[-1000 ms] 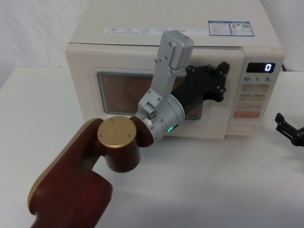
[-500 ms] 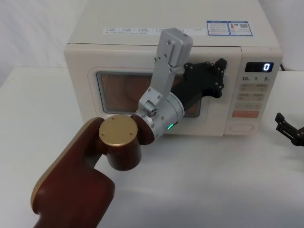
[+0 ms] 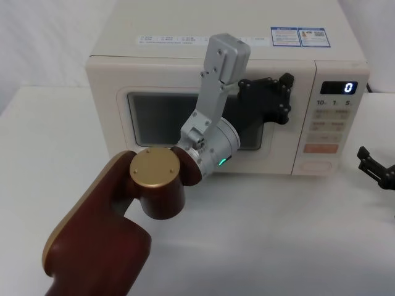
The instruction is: Press the button to open the microwave door with one hand; close the microwave door with the other hand.
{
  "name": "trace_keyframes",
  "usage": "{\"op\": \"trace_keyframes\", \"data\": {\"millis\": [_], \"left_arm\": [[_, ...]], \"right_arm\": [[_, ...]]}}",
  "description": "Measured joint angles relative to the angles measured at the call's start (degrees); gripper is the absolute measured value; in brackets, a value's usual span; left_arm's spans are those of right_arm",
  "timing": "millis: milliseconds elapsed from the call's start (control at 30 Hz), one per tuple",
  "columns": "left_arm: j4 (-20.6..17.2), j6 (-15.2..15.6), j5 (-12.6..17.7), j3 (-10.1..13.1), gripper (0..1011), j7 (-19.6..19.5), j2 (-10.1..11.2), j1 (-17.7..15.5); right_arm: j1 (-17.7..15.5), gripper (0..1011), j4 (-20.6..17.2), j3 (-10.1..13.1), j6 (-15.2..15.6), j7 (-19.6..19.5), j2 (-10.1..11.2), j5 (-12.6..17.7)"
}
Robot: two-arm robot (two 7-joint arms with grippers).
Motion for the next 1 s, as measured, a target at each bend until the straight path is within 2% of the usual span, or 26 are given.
{"op": "trace_keyframes", "data": {"millis": [267, 367, 400, 467, 600, 833, 867, 967, 1000], "left_arm": [[-4.18, 1.20, -1.73, 0.14, 0, -1.83, 1.34, 2.09], [-7.26, 2.16, -2.38, 0.26, 0, -2.10, 2.78, 4.19], [-7.26, 2.16, -2.38, 0.26, 0, -2.10, 2.78, 4.19], [-9.79, 2.72, -2.77, 0.05, 0, -1.79, 4.04, 6.34], [-12.01, 3.08, -2.97, -0.41, 0, -1.18, 5.21, 8.38], [-18.00, 2.83, -2.39, -2.83, 0, 1.79, 9.18, 15.97], [-18.00, 2.83, -2.39, -2.83, 0, 1.79, 9.18, 15.97], [-20.66, 1.48, -1.05, -5.11, 0, 4.39, 10.63, 20.51], [-20.94, 1.23, -0.73, -5.43, 0, 4.82, 10.78, 21.06]], "right_arm": [[0.00, 1002, 0.00, 0.00, 0.00, 0.00, 0.00, 0.00], [0.00, 1002, 0.00, 0.00, 0.00, 0.00, 0.00, 0.00], [0.00, 1002, 0.00, 0.00, 0.00, 0.00, 0.00, 0.00], [0.00, 1002, 0.00, 0.00, 0.00, 0.00, 0.00, 0.00], [0.00, 1002, 0.00, 0.00, 0.00, 0.00, 0.00, 0.00], [0.00, 1002, 0.00, 0.00, 0.00, 0.00, 0.00, 0.00], [0.00, 1002, 0.00, 0.00, 0.00, 0.00, 0.00, 0.00], [0.00, 1002, 0.00, 0.00, 0.00, 0.00, 0.00, 0.00], [0.00, 1002, 0.00, 0.00, 0.00, 0.00, 0.00, 0.00]]}}
